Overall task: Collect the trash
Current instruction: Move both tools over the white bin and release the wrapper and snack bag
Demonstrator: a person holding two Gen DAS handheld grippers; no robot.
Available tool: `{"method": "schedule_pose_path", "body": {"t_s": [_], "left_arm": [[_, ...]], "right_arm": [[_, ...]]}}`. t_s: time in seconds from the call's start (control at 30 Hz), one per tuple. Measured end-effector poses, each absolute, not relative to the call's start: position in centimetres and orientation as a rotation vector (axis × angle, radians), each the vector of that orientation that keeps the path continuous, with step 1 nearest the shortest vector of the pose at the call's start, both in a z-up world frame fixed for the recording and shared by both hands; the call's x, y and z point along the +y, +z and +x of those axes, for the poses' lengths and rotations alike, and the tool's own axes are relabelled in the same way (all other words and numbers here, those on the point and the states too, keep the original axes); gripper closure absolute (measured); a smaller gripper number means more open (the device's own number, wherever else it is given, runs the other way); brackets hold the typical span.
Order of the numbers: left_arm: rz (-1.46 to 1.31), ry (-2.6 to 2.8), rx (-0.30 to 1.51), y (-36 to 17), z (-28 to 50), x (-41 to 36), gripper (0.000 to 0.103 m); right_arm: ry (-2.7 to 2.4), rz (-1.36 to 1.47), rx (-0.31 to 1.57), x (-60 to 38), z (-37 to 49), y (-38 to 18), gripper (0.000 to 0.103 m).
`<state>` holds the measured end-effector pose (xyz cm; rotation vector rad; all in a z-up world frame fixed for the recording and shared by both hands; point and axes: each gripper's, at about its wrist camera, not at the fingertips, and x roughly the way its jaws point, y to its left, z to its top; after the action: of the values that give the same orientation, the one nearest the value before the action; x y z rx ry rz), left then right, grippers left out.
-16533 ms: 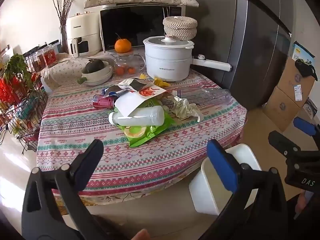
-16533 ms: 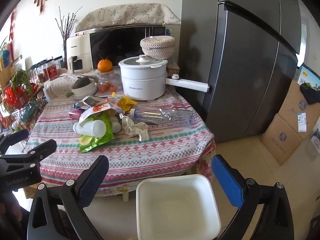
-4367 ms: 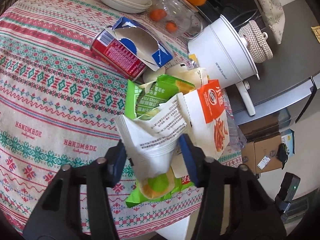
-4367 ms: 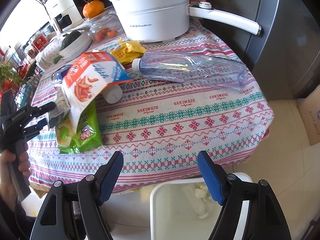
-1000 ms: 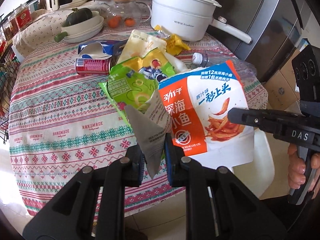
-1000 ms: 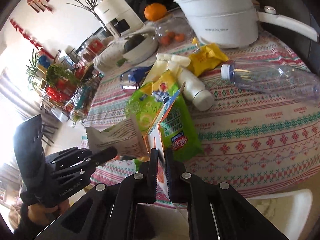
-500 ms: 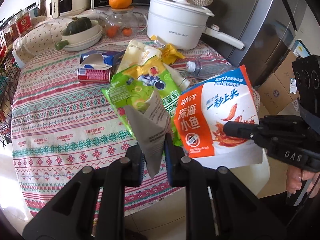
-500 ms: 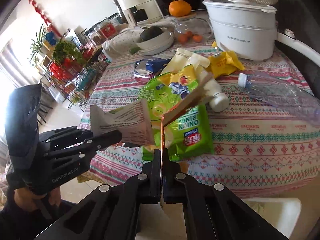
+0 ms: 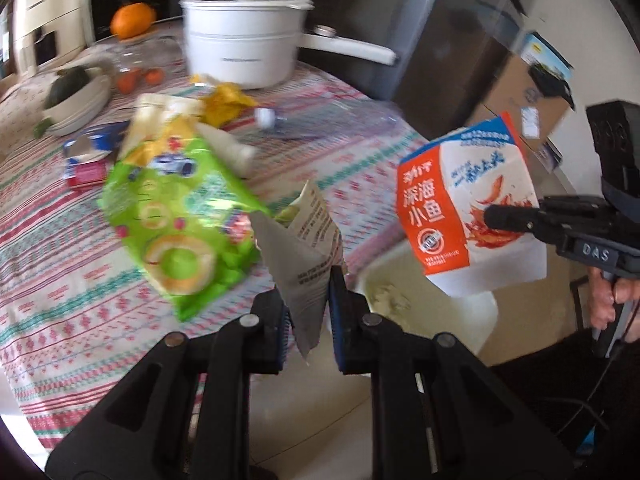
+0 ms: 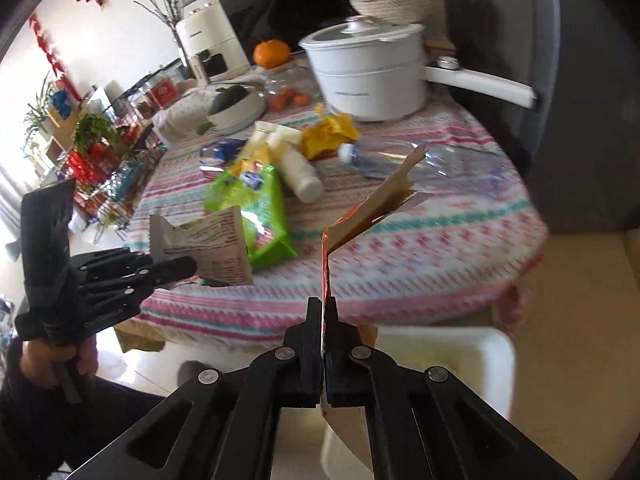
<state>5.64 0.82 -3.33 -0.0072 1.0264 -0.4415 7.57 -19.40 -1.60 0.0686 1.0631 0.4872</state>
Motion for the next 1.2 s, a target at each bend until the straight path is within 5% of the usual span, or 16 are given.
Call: {"method": "schedule_pose_path", "body": {"t_s": [0.5, 0.6, 0.73, 1.1, 1.17, 1.2], "left_arm": [[0.236, -0.703, 1.155, -9.7, 1.8, -12.2, 0.081], [0.27, -0.704, 1.16, -10.7, 1.8, -13.1, 0.073], [0.288, -0.674, 1.15, -10.9, 1.6, -13.3, 0.049], [0.26, -0.607, 1.133, -9.8, 1.7, -11.2, 0.03], [0.25, -0.591, 1.134, -9.8, 2.1, -10.7, 0.028], [0.245, -0.582, 1.135, -9.7, 2.3, -10.5, 0.027]], "right_arm": [[0.31, 0.076, 1.206, -30.3, 3.4, -8.1, 0.101], [0.298, 0.08, 1.223, -30.9, 3.3, -8.8, 0.101], [0.299, 0.085, 1.239, -31.1, 3.1, -9.2, 0.101], [0.31, 0.084, 1.271, -30.1, 3.3, -9.7, 0.1], [0.3, 0.08, 1.272, -29.9, 3.6, -9.6, 0.088], [0.292, 0.081, 1.271, -29.8, 3.7, -9.6, 0.073]]}}
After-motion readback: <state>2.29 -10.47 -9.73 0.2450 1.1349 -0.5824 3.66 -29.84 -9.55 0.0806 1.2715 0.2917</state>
